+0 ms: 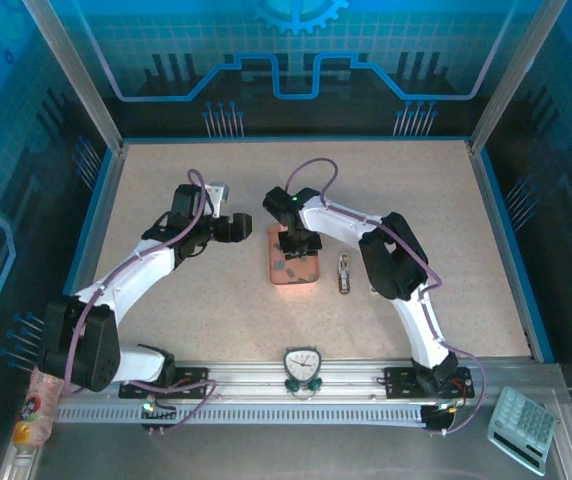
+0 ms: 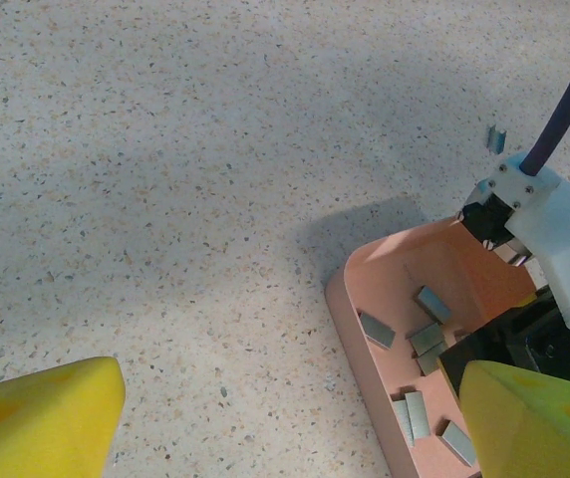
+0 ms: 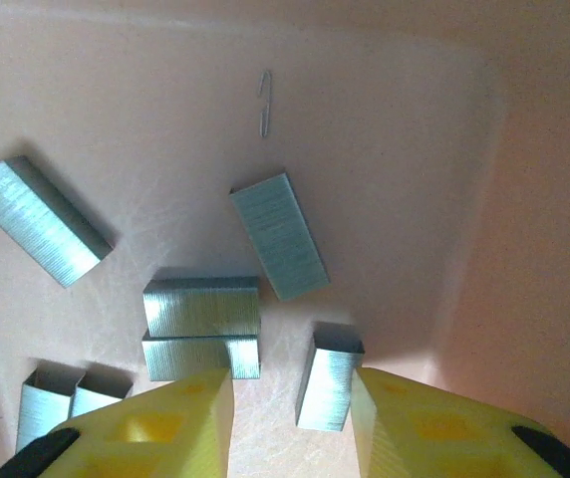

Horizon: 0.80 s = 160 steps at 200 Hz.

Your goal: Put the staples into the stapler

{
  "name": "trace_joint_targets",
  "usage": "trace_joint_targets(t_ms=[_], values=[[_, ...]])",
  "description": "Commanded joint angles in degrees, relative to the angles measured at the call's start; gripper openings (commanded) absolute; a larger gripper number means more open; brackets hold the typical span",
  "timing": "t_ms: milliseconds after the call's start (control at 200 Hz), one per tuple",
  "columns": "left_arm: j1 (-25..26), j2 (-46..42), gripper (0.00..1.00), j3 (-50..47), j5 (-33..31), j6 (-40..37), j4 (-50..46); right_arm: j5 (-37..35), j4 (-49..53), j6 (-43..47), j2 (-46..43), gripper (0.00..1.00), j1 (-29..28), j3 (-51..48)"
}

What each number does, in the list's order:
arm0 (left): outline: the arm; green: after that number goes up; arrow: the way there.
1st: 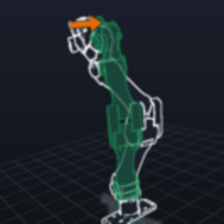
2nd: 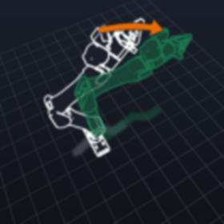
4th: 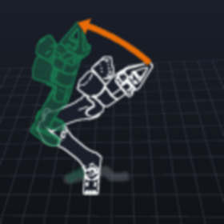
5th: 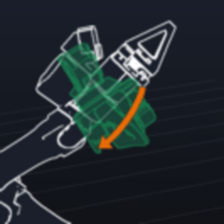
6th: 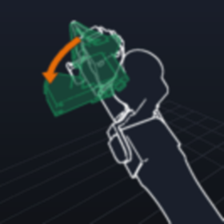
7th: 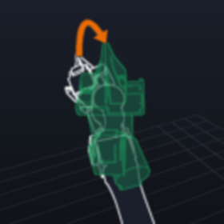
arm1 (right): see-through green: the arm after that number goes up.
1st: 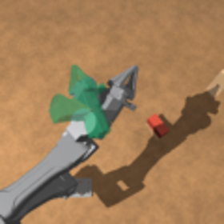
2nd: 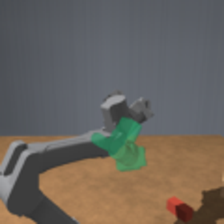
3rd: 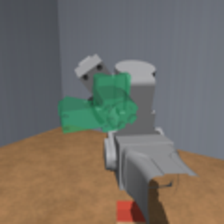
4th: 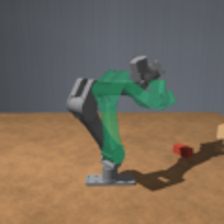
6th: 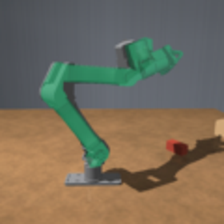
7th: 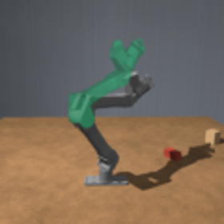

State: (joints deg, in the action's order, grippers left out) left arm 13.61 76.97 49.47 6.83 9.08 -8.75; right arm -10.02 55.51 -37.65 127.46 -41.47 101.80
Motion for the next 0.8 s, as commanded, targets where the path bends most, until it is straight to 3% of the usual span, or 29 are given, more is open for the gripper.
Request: trace_joint_targets(t_ms=[0,275,610,795], values=[[-0.47,0.28,0.88,0.07,-0.32,-0.29,-0.31,0.87,1.84,0.66,2.28,0.35,0.73,1.25],[-0.42,0.59,0.88,-0.17,0.17,-0.35,0.11,3.99,-0.05,3.35,1.17,0.31,-1.03,1.92],[-0.43,0.81,0.88,-0.25,0.64,-0.01,0.45,-5.58,6.6,0.37,-3.12,0.38,-1.66,2.84],[-0.42,0.57,0.88,-0.21,0.56,-0.2,0.43,-5.38,8.78,0.1,-0.89,0.39,-0.86,4.17]])
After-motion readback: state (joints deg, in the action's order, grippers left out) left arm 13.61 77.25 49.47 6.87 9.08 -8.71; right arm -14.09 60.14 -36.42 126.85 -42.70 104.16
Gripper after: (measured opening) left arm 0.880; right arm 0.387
